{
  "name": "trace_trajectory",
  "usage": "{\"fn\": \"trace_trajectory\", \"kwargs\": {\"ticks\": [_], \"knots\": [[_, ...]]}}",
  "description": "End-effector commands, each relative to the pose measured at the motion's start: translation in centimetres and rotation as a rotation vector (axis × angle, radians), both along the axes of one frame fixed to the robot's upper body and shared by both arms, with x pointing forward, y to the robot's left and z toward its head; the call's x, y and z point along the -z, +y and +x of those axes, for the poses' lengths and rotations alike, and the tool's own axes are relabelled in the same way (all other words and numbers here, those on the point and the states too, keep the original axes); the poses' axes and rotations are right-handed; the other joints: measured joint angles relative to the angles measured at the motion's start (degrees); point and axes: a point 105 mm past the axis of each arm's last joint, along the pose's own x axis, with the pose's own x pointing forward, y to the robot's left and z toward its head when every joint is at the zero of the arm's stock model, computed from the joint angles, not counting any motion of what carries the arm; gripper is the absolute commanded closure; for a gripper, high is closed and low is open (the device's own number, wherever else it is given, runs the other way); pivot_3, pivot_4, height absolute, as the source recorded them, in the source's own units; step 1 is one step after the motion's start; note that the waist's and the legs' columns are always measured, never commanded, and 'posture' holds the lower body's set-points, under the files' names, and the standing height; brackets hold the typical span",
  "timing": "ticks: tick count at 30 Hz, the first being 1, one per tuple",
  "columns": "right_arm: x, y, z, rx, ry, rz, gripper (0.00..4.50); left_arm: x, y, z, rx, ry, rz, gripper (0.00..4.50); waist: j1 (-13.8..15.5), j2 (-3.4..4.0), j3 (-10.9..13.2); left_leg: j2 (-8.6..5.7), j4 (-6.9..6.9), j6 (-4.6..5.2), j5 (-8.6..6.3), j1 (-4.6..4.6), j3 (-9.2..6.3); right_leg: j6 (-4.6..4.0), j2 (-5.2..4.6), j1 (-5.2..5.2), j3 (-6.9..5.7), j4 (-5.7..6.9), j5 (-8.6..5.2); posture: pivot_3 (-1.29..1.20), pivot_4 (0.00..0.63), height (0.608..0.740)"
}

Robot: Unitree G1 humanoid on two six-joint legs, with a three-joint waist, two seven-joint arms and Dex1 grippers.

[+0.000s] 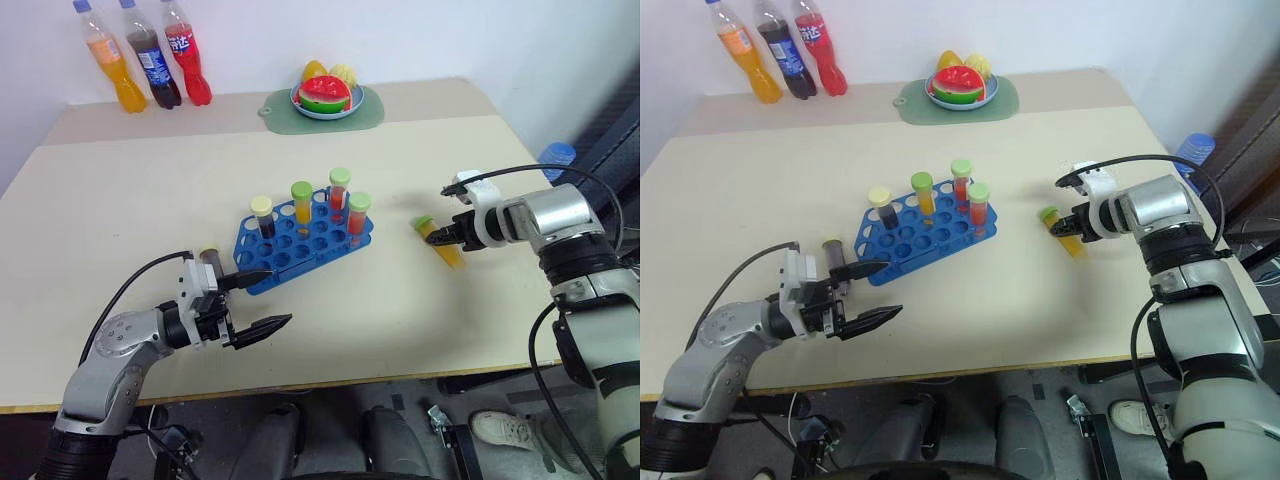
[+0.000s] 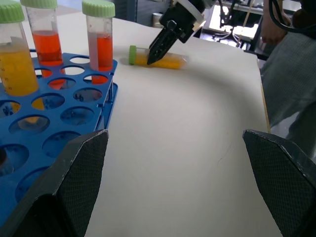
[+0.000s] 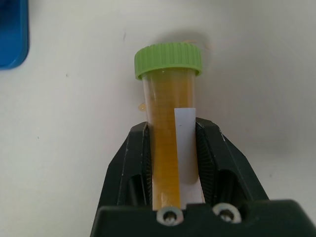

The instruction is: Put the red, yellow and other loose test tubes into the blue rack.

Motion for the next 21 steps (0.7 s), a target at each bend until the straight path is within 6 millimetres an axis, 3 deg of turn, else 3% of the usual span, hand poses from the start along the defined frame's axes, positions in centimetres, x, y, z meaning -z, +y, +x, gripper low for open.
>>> {"fn": "trace_trajectory", "kwargs": {"ticks": [1, 4, 5, 8, 11, 16, 21], "knots": [[-1.0, -0.8, -0.3, -0.053, -0.046, -0.078, 3.76, -1.1, 0.0, -0.1, 0.002, -0.045, -0.008, 0.0, 0.1, 0.01, 0.0, 0.0, -0.01, 0.0, 0.0, 0.0, 0.0, 0.0, 0.0, -0.01, 0.0, 0.0, 0.0, 0.0, 0.15, 0.74], [-2.5, -1.8, -1.7, -0.225, -0.168, -0.191, 3.76, -1.2, 0.0, 0.2, 0.0, -0.045, -0.016, 0.0, 0.6, 0.04, 0.0, -0.03, 0.02, -0.02, -0.01, -0.13, -0.03, 0.0, -0.01, -0.12, -0.03, 0.0, 0.0, 0.0, 0.15, 0.74], [-3.1, -1.2, -2.8, -0.321, -0.207, -0.171, 3.76, -1.1, 0.0, 0.3, 0.0, -0.044, -0.017, 0.0, 0.9, 0.05, 0.0, -0.04, 0.08, -0.02, -0.01, -0.31, -0.03, 0.02, -0.02, -0.28, -0.04, 0.03, 0.01, 0.0, 0.15, 0.74], [-4.7, 2.2, -6.9, -0.578, -0.291, 0.03, 3.76, -0.9, 0.1, 0.6, -0.001, -0.04, -0.017, 0.0, 1.1, 0.08, 0.0, -0.02, 0.15, -0.02, -0.01, -0.63, -0.02, 0.03, 0.01, -0.58, -0.04, 0.08, 0.02, 0.0, 0.15, 0.74], [-5.9, 5.7, -9.3, -0.716, -0.436, 0.206, 3.76, -0.8, 0.2, 0.7, 0.005, -0.036, -0.013, 0.0, 0.0, 0.08, 0.0, 0.08, 0.15, -0.05, 0.01, -0.6, -0.01, 0.03, 0.07, -0.59, -0.02, 0.18, 0.02, 0.0, 0.15, 0.74], [-7.1, 11.1, -9.7, -0.739, -0.707, 0.438, 3.76, -0.6, 0.9, 0.9, 0.003, -0.032, -0.002, 0.0, 0.0, 0.07, 0.1, 0.07, 0.13, -0.07, 0.02, -0.39, -0.04, 0.02, 0.06, -0.43, -0.01, 0.23, 0.02, 0.0, 0.15, 0.74], [-8.2, 16.2, -8.2, -0.586, -0.921, 0.683, 3.76, -0.6, 1.8, 0.9, -0.021, -0.034, 0.005, 0.0, 0.0, 0.03, 0.0, 0.02, 0.11, -0.11, 0.04, -0.4, -0.09, 0.01, 0.04, -0.45, -0.01, 0.22, 0.02, 0.0, 0.15, 0.74]]}}
